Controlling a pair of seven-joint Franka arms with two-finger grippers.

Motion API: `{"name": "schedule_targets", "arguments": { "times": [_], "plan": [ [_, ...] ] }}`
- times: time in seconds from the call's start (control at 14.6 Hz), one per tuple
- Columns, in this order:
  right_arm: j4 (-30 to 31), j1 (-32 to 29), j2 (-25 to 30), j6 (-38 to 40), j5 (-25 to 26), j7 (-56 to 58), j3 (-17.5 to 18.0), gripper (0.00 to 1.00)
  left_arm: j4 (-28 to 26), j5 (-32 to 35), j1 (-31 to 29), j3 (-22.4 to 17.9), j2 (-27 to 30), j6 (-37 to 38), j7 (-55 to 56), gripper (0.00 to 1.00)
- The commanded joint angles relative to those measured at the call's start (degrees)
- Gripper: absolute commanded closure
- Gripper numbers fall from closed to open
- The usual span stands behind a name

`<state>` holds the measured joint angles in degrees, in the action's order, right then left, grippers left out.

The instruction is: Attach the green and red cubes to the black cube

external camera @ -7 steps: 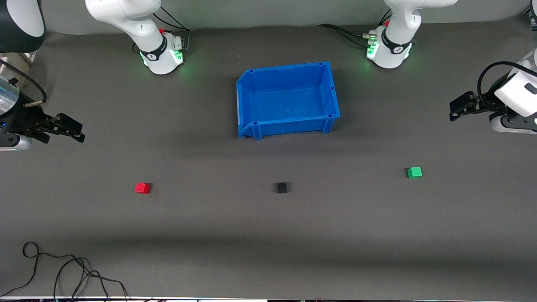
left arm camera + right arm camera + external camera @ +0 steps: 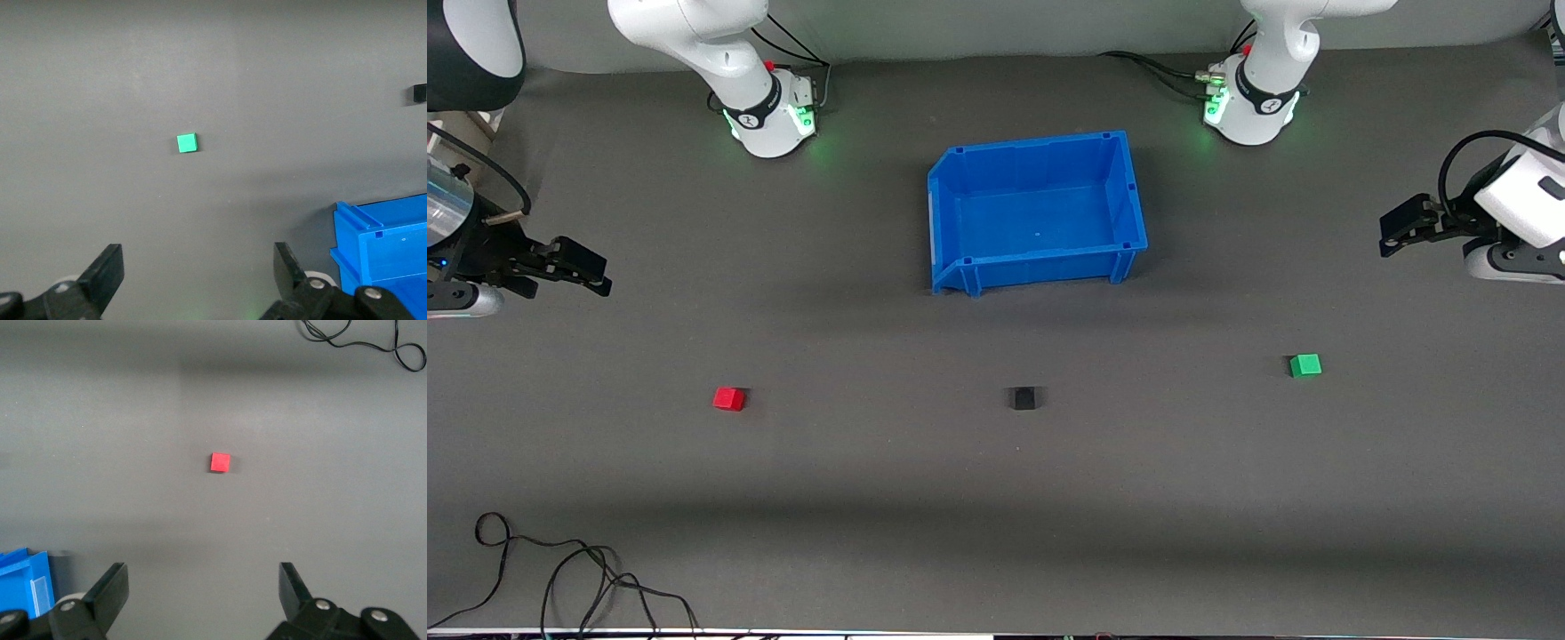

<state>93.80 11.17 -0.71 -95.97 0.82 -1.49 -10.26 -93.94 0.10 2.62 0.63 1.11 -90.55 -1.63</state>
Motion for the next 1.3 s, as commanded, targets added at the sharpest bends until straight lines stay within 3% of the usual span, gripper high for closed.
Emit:
{"name": "schedule_targets", "arguments": {
  "times": [0.0, 0.34, 0.62, 1.23],
  "plan": [
    [-1.34, 0.25, -0.87, 0.61, 0.59, -0.10, -0.29, 0.00, -0.11, -0.01, -0.16, -0.46, 0.29, 0.81, 0.75, 0.00],
    [-1.17, 0.16, -3.24, -0.62, -1.87, 0.60, -0.38, 0.00, -0.46, -0.98, -2.52, -0.98, -0.32, 0.90, 19.51, 0.00],
    [-0.73, -0.45, -6.57, -3.42, -1.96, 0.78, -0.99, 0.00, -0.98, -9.75, -7.44, -0.99, -1.20, 0.81, 40.44, 0.00],
    [-0.38, -0.63, -21.51, -14.85, -4.42, 1.65, -0.91, 0.00, -8.53, -18.19, -15.00, -0.99, -1.46, -5.15, 70.42, 0.00]
  ]
}}
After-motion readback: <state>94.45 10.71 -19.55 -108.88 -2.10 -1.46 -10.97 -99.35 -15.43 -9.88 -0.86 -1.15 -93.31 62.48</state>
